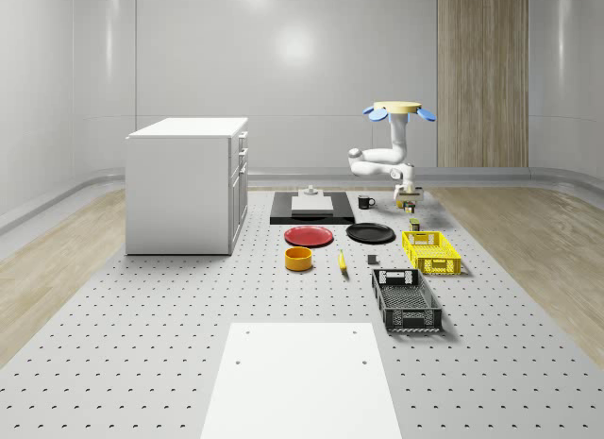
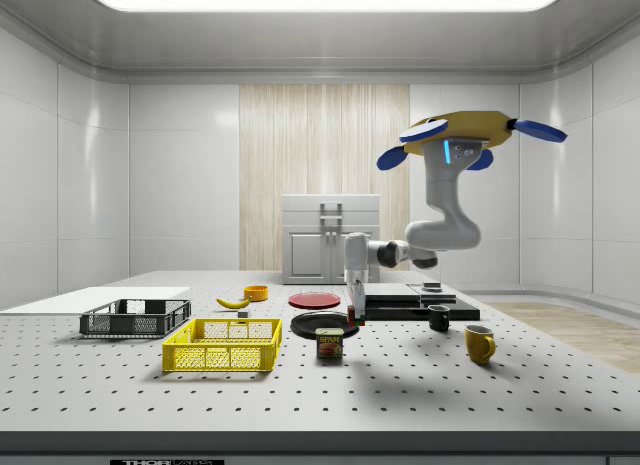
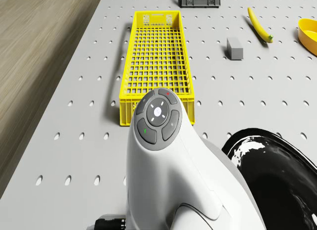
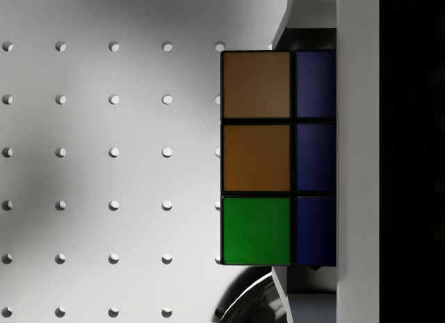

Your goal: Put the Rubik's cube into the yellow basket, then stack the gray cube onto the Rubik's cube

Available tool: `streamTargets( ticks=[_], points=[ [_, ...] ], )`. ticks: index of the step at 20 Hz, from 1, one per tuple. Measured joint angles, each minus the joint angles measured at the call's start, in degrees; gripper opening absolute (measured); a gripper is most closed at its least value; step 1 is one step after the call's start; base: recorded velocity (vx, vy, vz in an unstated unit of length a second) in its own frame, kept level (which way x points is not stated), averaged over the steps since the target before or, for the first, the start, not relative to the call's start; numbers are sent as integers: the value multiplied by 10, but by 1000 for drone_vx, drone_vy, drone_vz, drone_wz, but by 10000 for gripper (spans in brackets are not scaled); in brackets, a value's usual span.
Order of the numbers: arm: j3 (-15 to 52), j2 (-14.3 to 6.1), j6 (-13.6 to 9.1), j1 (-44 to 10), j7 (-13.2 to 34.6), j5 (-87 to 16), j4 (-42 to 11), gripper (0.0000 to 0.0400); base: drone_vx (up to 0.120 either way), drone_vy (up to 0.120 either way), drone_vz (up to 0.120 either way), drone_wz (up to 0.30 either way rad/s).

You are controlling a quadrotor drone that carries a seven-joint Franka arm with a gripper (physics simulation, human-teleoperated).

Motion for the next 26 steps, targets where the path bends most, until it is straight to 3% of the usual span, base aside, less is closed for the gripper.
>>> streamTargets(
  ticks=[18,22,26],
  points=[
    [3,-17,16,-5,4,7,1,325,120,0,0,0],
    [3,-20,19,-6,5,9,1,325,120,110,0,0],
    [4,-23,21,-7,6,10,1,325,120,0,0,0]
  ],
)
